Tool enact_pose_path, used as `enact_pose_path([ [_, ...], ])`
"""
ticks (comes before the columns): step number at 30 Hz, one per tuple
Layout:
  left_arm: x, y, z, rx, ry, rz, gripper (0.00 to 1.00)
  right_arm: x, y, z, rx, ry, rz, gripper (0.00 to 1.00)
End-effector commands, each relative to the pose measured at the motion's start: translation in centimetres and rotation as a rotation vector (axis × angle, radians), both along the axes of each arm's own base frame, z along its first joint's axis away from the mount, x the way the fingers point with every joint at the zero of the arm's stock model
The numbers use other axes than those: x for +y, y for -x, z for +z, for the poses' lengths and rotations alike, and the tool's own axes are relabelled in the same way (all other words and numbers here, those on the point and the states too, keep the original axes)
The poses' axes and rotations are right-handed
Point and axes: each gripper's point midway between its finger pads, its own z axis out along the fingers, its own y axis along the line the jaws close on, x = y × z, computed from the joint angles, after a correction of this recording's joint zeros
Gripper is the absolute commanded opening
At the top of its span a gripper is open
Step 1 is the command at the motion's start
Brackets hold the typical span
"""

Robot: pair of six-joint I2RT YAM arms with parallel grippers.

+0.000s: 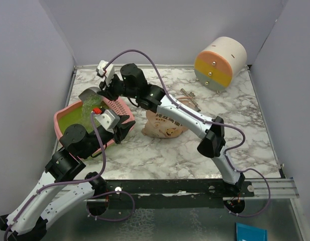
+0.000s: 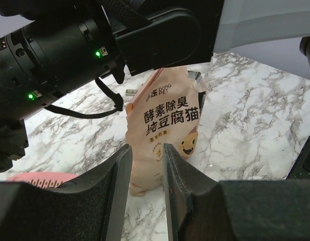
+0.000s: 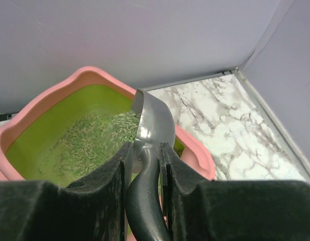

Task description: Fill the litter box with clean litter

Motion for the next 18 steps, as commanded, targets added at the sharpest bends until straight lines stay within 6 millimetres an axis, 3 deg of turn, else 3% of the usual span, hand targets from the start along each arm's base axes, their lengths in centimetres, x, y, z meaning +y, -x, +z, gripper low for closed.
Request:
enact_pose_path([
  [1,0.3,-0.1,-0.3,0.014,0.004,0.021,0.33,-0.7,0.9,4.1,-0.177,-0.010,-0.053,0.01],
  [9,0.4,-0.1,-0.4,0.019,0.003,0.026,0.33,-0.9,1.3,4.0,-0.307,0.048,-0.110,0.01],
  [18,0.4,-0.3,-0.5,0.023,-0.001,0.030,0.33,-2.4,1.8,5.6,-0.347,0.011,-0.156,0.01],
])
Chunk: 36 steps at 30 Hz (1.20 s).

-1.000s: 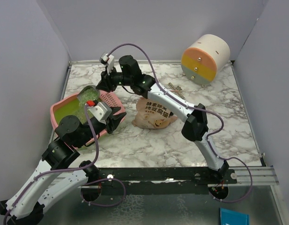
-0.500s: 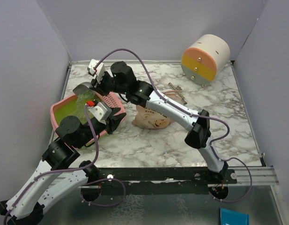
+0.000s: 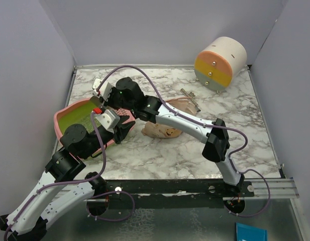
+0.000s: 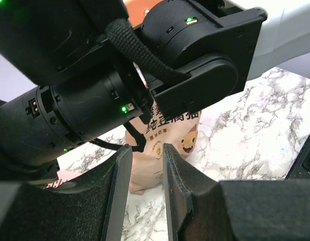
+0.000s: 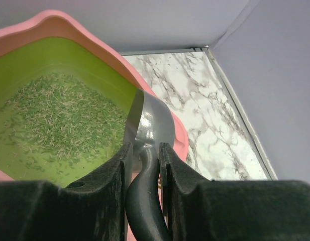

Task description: Fill the litter box with clean litter

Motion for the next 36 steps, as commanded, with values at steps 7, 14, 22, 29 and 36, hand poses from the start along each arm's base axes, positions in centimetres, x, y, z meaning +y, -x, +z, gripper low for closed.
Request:
enact_pose_path([
  [7,0.5,-0.6,-0.3,0.011,-0.007,0.047,0.35,-5.1,-1.9,11.0,-0.061,-0.239,-0.113,0.01],
  [14,-0.5,-1.8,-0.5,0.008,-0.044,0.043,0.37,-18.2,-9.5,13.9,0.057,-0.369,-0.340,0.01],
  [22,-4.4,-5.3,-1.1,-0.018,-0.204,-0.040,0.44,-42.9,-12.3,10.3,0.367,-0.599,-0.797,0.01],
  [29,-7.9,-9.3,-1.9,0.017,-0.397,-0.133,0.69,-46.2,-6.4,6.5,0.410,-0.540,-0.903,0.01],
  [36,-10.6,-10.9,-0.4,0.165,-0.289,-0.456,0.67,-46.3,-3.5,5.7,0.442,-0.499,-0.890,0.01],
])
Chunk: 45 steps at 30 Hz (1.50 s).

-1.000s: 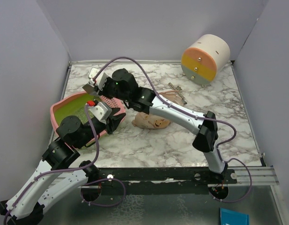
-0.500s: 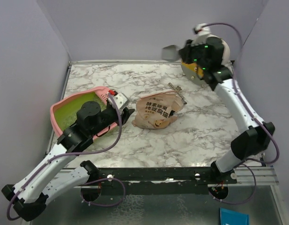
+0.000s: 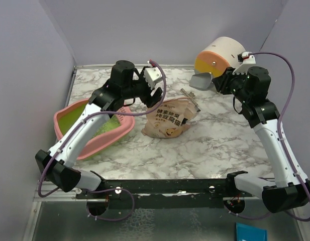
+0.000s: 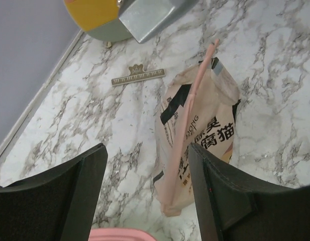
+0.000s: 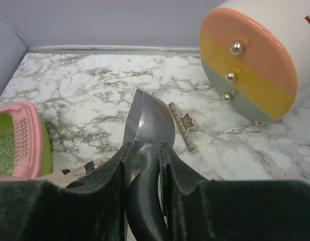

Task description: Fill the litter box with clean litter

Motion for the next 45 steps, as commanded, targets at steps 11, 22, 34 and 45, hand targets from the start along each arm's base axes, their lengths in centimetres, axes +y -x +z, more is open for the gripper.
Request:
enact_pose_path([
  [11,-1.2,1.7,-3.0,0.228,0.032,-0.298,0.65,-1.4,4.3,3.6,0.005,0.076,0.006,0.01],
  [22,-1.7,0.3,-6.4,0.301,-0.002,-0.261,0.52,0.7,7.1,2.8,0.109,0.111,0.189,0.01],
  [34,-1.8,0.6,-8.2,0.326,-0.010,-0.253,0.06,2.9,6.3,-3.4,0.253,0.105,0.325,0.01],
  [45,-1.3,1.5,-7.2,0.155,0.093,-0.181,0.00,5.5,6.1,-6.2,0.309,0.085,0.434,0.01],
])
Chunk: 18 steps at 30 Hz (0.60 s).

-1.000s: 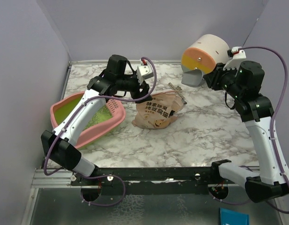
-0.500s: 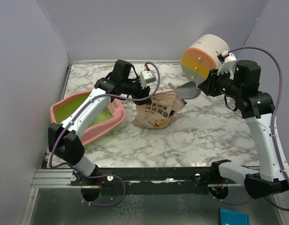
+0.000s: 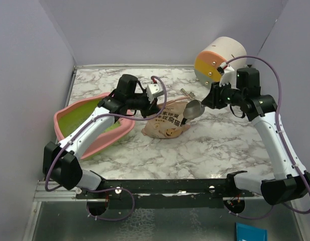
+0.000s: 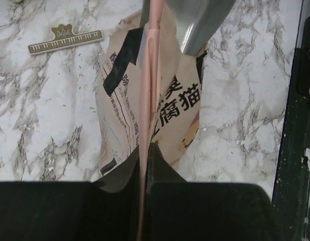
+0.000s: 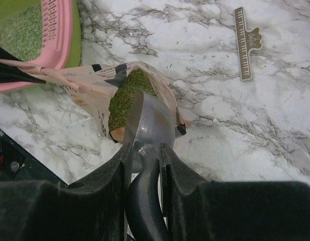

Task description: Fill the litter box with clean litter

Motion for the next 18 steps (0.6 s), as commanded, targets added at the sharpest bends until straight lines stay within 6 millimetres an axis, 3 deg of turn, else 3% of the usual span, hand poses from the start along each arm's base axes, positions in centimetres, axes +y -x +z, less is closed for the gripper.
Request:
enact_pose_path([
  [1,-0.2,0.3,2.6,-0.157,0.124,0.050,0.00,2.1,-0.3,0.2,-0.038,-0.034,0.074,0.01],
  [8,0.3,2.3,3.4,-0.247,0.231,0.062,0.00,4.7,-0.9,-1.9,-0.006,0.051,0.088,0.01],
  [18,0.8,3.5,4.2,-0.357,0.324,0.107,0.00,5.0,-1.7,-5.6,0.051,0.155,0.058,0.01],
])
